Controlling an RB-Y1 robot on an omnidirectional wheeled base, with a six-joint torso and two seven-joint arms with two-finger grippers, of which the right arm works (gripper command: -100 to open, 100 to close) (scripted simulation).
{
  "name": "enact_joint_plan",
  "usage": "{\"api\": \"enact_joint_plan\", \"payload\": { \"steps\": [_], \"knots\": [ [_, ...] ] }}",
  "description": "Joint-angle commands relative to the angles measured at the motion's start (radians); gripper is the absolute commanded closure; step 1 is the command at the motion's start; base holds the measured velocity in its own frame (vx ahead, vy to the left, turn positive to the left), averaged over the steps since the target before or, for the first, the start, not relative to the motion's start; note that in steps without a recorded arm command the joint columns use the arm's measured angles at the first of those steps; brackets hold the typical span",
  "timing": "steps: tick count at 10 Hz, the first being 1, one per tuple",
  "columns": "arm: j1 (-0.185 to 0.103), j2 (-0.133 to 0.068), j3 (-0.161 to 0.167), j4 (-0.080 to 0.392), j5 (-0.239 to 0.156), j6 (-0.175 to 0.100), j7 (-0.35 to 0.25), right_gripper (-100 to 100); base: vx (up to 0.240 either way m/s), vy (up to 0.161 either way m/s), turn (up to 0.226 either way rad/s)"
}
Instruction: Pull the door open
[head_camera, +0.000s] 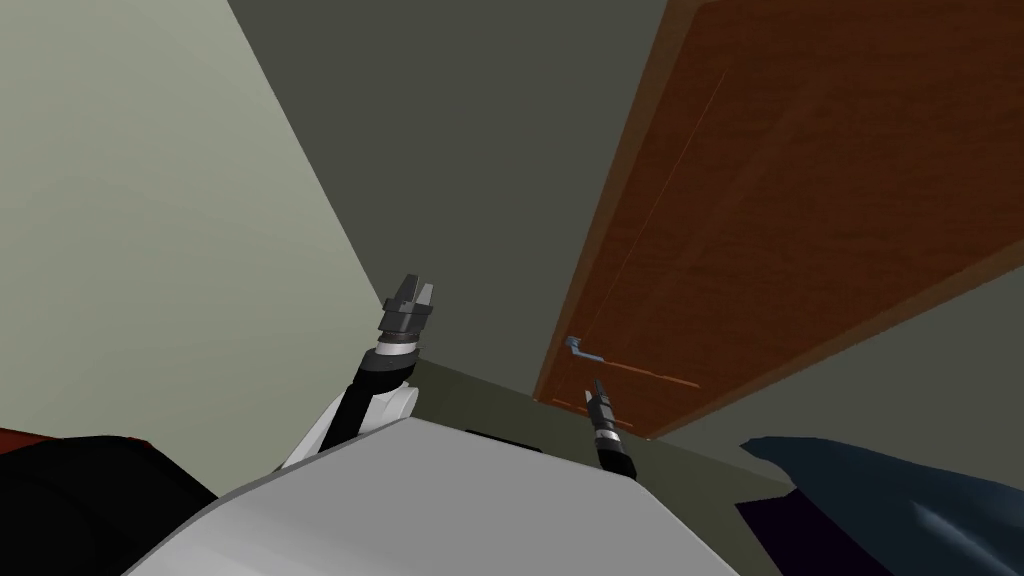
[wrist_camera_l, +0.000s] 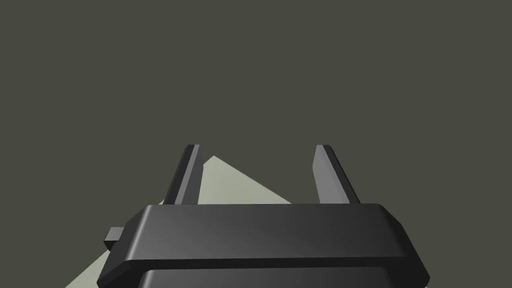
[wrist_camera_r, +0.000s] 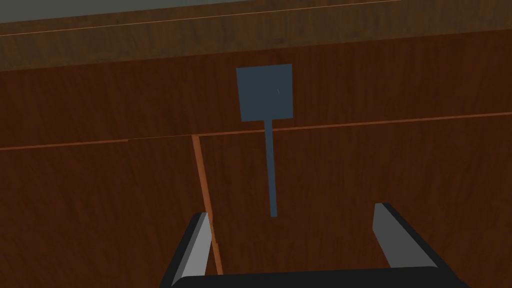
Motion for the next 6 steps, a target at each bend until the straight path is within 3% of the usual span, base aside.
{"api": "enact_joint_plan", "payload": {
  "steps": [1, 6],
  "knots": [
    [0.0, 0.0, 0.0, 0.0, 0.0, 0.0, 0.0, -100, 0.053, 0.01, 0.003],
    [0.0, -0.044, -0.043, 0.069, -0.029, -0.041, -0.031, -100, 0.171, 0.02, 0.132]
  ]
}}
